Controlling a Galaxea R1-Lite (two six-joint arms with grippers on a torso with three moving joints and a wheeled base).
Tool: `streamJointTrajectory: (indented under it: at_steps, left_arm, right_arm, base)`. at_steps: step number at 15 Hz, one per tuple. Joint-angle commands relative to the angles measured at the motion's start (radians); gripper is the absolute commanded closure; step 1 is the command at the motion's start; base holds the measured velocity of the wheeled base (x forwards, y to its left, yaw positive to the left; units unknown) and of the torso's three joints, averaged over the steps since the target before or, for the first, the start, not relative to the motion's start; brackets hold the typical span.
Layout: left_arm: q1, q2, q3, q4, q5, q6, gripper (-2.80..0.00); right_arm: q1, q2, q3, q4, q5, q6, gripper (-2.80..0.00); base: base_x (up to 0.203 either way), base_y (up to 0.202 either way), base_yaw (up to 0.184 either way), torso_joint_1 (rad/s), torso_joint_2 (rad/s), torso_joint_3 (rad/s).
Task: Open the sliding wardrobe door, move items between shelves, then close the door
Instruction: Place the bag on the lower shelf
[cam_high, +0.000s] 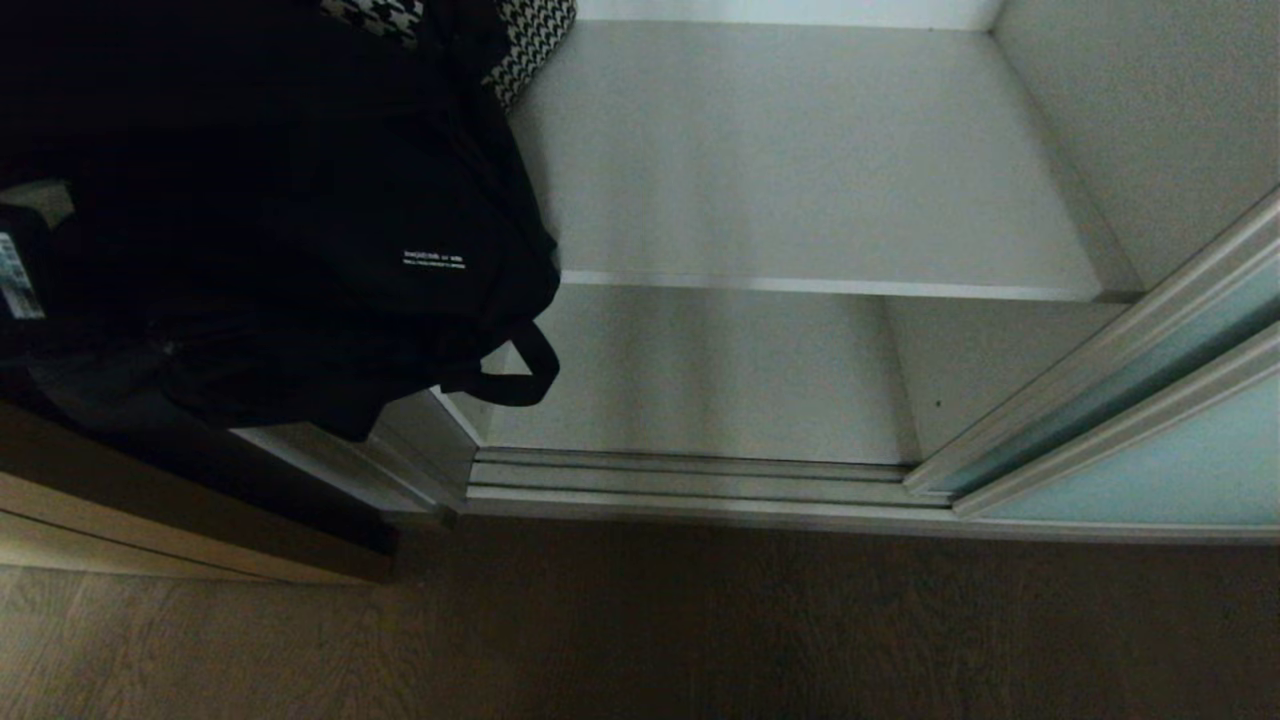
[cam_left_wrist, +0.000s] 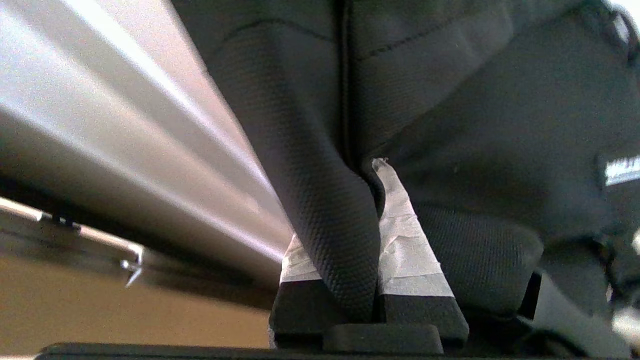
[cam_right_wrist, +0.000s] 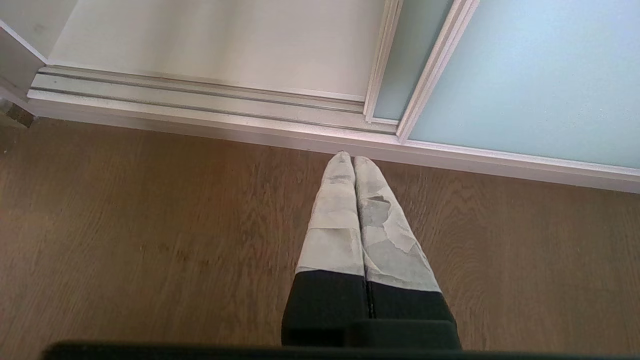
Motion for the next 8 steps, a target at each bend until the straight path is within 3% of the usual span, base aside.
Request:
streamJointTrajectory:
  at_steps: [1,4,8]
  left_arm:
    - [0.033,-0.062,0.068,0.007,-0.048,-0.006,0.0]
    - [0.146,-0.162,0.114,0.054,-0.255,-0.021,0.0]
    - [0.164,-0.29,0.076,0.211,-0.466,-0.033,0.0]
  right_arm:
    - [0.0,-0.003,0.0,0.0,0.0,0.0,0.0]
    - [0.0,-0.003,0.0,0.0,0.0,0.0,0.0]
    - [0.0,-0.003,0.002,0.0,0.0,0.0,0.0]
  base:
    - [0.0,0.0,0.0,0.0,0.0,0.0]
    - [0.0,0.0,0.0,0.0,0.0,0.0]
    - [0.0,0.0,0.0,0.0,0.0,0.0]
